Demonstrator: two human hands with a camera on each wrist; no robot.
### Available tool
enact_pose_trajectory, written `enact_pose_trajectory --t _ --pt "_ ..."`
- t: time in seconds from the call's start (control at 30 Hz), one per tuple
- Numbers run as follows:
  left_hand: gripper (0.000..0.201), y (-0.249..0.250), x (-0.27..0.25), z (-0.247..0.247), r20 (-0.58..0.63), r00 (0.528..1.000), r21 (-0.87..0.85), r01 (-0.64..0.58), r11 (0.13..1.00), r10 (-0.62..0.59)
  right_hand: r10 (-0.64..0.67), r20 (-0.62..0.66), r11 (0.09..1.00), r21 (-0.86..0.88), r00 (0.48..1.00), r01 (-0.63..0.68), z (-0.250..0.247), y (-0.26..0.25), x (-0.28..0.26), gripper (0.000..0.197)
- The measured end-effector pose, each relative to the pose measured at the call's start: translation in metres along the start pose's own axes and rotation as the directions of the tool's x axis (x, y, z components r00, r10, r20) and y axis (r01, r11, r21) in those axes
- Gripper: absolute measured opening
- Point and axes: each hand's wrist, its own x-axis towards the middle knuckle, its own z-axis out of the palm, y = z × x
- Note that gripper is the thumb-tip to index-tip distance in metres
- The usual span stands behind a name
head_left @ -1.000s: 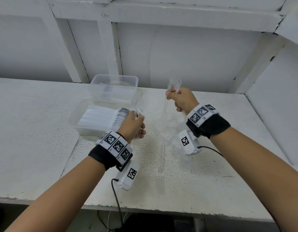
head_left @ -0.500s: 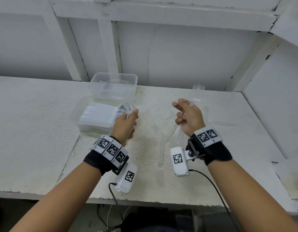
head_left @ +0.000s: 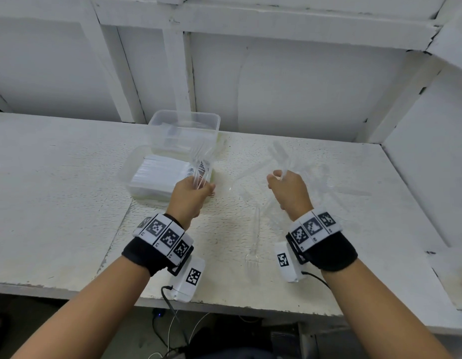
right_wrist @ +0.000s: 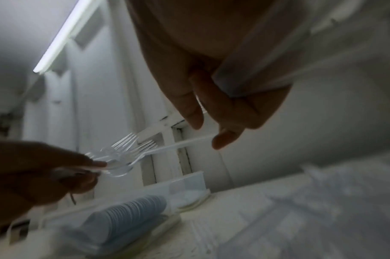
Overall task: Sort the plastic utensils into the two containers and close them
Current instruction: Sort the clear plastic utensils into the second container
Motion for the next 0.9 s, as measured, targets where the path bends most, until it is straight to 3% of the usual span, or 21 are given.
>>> enact_pose_trajectory --t 0.07,0.2,0.27,0.33,0.5,0.67,0.77,0.9 --pt "0.017 -0.001 0.002 -0.004 -0.003 1.0 0.024 -0.005 1.0 0.005 -0.141 0.005 0.954 -0.266 0.99 0.137 -0.004 -0.005 -0.007 0.032" --pt "0.015 0.004 0.002 -0.007 0.039 0.998 0.119 -0.044 0.992 0.039 -0.444 0.087 0.811 -0.385 0.892 0.441 0.002 -0.021 -0.024 0.027" --pt "0.014 0.007 -0.001 -0.004 0.089 0.993 0.205 -0.096 0.974 0.079 -0.495 0.195 0.751 -0.392 0.846 0.53 0.01 -0.028 -0.026 0.027" --pt "0.01 0.01 -0.003 -0.002 0.131 0.986 0.251 -0.138 0.958 0.108 -0.456 0.329 0.706 -0.433 0.827 0.561 0.016 -0.029 -0.024 0.032" --pt "0.009 0.013 -0.008 -0.002 0.139 0.982 0.168 -0.153 0.974 0.13 -0.246 0.494 0.781 -0.408 0.834 0.473 0.023 -0.016 -0.024 0.039" --pt "0.022 0.008 -0.009 0.0 0.184 0.98 0.175 -0.102 0.979 0.069 -0.235 0.418 0.883 -0.285 0.877 0.372 0.02 -0.008 -0.022 0.006" --pt "0.036 0.008 -0.007 -0.001 0.187 0.982 0.0 0.031 1.0 -0.03 -0.203 0.35 0.977 0.016 0.914 0.211 0.013 -0.01 -0.021 0.009" --pt "0.027 0.008 -0.008 0.004 0.235 0.97 -0.118 0.096 0.988 -0.066 -0.141 0.267 0.925 0.379 0.953 0.031 0.01 -0.021 -0.018 0.01"
